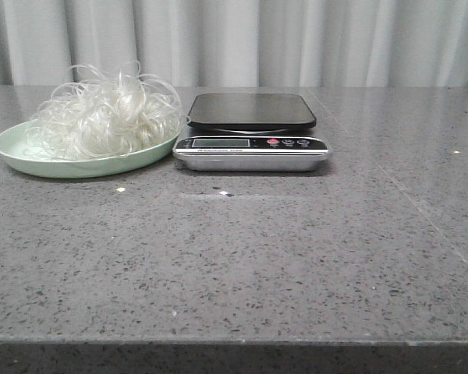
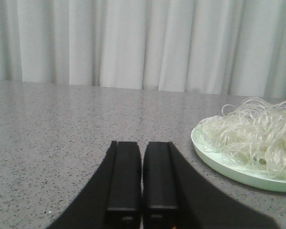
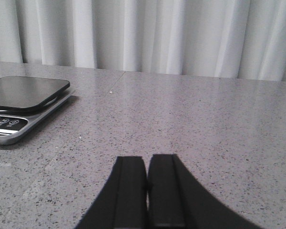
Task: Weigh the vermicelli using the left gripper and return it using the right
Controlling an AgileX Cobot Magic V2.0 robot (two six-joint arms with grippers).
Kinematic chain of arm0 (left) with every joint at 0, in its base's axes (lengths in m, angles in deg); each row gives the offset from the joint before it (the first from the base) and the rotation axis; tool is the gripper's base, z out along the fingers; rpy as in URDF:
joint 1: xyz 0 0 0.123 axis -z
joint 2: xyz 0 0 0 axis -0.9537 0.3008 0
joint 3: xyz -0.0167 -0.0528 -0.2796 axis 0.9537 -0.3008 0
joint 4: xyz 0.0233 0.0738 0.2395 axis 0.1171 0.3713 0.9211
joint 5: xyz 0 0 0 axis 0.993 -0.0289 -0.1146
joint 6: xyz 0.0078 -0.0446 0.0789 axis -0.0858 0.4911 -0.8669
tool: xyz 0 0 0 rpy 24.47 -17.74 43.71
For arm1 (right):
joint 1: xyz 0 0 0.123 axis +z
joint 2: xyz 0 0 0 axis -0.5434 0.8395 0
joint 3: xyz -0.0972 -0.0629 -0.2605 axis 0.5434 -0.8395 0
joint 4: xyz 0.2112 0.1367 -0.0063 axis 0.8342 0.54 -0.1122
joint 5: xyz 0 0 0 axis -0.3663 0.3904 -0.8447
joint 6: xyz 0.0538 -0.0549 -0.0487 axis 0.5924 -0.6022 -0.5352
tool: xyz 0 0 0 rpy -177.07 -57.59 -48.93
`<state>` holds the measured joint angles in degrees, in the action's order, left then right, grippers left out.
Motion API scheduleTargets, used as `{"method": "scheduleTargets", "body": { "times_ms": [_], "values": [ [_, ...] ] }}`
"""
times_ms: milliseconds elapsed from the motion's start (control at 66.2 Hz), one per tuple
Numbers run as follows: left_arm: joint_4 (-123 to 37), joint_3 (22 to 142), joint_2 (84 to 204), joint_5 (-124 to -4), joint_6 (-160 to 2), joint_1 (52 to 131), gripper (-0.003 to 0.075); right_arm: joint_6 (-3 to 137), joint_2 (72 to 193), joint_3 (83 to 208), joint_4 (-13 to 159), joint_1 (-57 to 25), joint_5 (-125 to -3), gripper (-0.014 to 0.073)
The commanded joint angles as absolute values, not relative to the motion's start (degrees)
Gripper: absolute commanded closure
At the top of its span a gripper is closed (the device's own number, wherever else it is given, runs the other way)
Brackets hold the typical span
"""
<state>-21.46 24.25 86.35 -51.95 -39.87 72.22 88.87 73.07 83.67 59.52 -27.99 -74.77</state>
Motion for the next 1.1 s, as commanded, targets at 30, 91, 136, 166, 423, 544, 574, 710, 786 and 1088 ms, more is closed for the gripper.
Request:
{"method": "scheduleTargets", "body": {
  "times_ms": [30, 91, 136, 166, 423, 544, 574, 710, 786, 1088],
  "values": [
    [-21.5, 23.9, 85.1, -47.5, -39.6, 72.5, 0.0594, 88.5, 72.2, 84.1, 59.6, -28.3, -79.1, 0.0414],
    [-21.5, 23.9, 85.1, -47.5, -39.6, 72.5, 0.0594, 88.5, 72.2, 84.1, 59.6, -28.3, -79.1, 0.0414],
    [-21.5, 23.9, 85.1, -47.5, -39.6, 72.5, 0.0594, 88.5, 72.2, 84.1, 59.6, -28.3, -79.1, 0.0414],
    [-21.5, 23.9, 85.1, -47.5, -39.6, 72.5, 0.0594, 88.5, 72.2, 84.1, 59.6, -28.3, -79.1, 0.0414],
    [-21.5, 23.9, 85.1, -47.5, -39.6, 72.5, 0.0594, 88.5, 72.2, 84.1, 59.6, -28.3, -79.1, 0.0414],
    [-21.5, 23.9, 85.1, -47.5, -39.6, 72.5, 0.0594, 88.5, 72.2, 84.1, 59.6, -28.3, -79.1, 0.0414],
    [-21.5, 23.9, 85.1, -47.5, -39.6, 72.5, 0.0594, 88.5, 72.2, 84.1, 59.6, -28.3, -79.1, 0.0414],
    [-21.5, 23.9, 85.1, -47.1, -39.6, 72.5, 0.0594, 88.5, 72.2, 84.1, 59.6, -28.3, -79.1, 0.0414],
    [-21.5, 23.9, 85.1, -47.0, -39.6, 72.5, 0.0594, 88.5, 72.2, 84.1, 59.6, -28.3, -79.1, 0.0414],
    [-21.5, 28.2, 85.7, -25.3, -40.0, 72.4, 0.0594, 88.5, 72.2, 84.1, 59.6, -28.3, -79.1, 0.0414]
  ]
}}
